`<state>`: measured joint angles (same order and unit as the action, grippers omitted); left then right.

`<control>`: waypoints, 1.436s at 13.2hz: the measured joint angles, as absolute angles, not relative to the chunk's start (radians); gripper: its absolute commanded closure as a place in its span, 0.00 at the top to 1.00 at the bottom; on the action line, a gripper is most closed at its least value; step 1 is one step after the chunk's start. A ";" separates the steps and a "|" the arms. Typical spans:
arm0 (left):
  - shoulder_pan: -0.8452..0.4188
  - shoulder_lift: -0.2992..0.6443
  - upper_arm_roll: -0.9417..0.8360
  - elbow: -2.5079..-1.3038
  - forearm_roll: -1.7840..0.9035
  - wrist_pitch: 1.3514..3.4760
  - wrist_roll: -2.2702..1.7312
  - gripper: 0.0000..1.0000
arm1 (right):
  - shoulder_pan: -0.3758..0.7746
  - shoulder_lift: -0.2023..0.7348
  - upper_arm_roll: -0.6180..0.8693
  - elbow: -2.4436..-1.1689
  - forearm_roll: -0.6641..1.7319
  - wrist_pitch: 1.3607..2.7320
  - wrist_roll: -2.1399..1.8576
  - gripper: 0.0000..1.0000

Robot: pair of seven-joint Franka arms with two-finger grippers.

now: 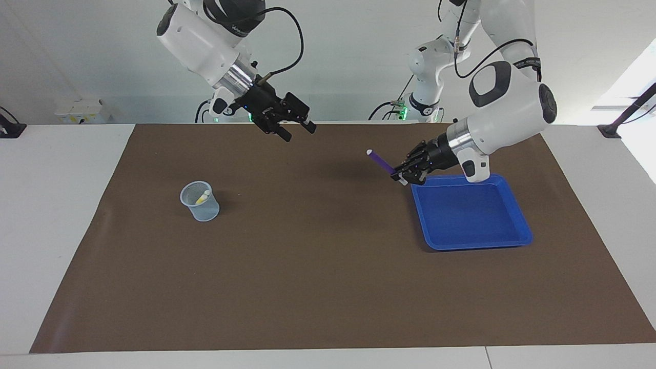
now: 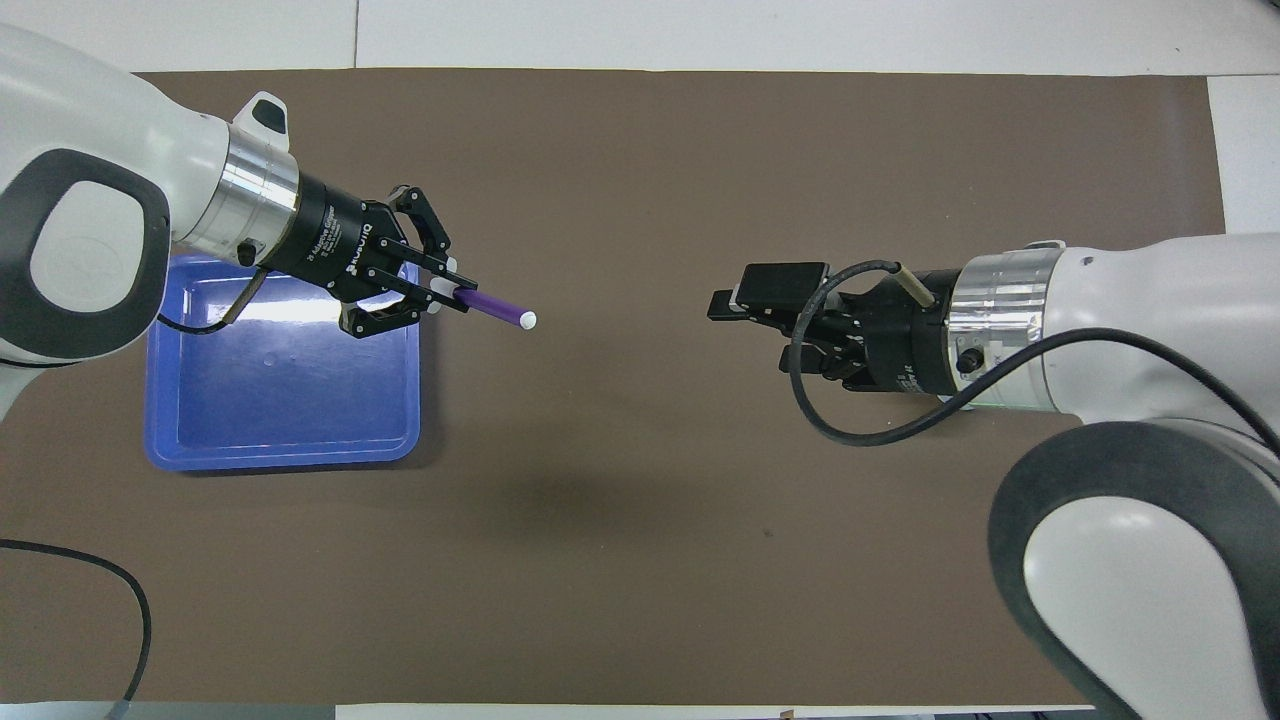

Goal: Transfer and insert pens with both arms
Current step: 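Lift the purple pen with the left gripper toward the right gripper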

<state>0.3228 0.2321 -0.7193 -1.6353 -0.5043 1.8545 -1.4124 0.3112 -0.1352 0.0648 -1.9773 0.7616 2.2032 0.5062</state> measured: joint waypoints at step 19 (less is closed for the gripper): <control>0.244 0.012 -0.718 -1.931 -0.871 2.114 -1.550 0.00 | 0.386 -0.117 0.065 -1.990 0.762 2.295 0.581 0.60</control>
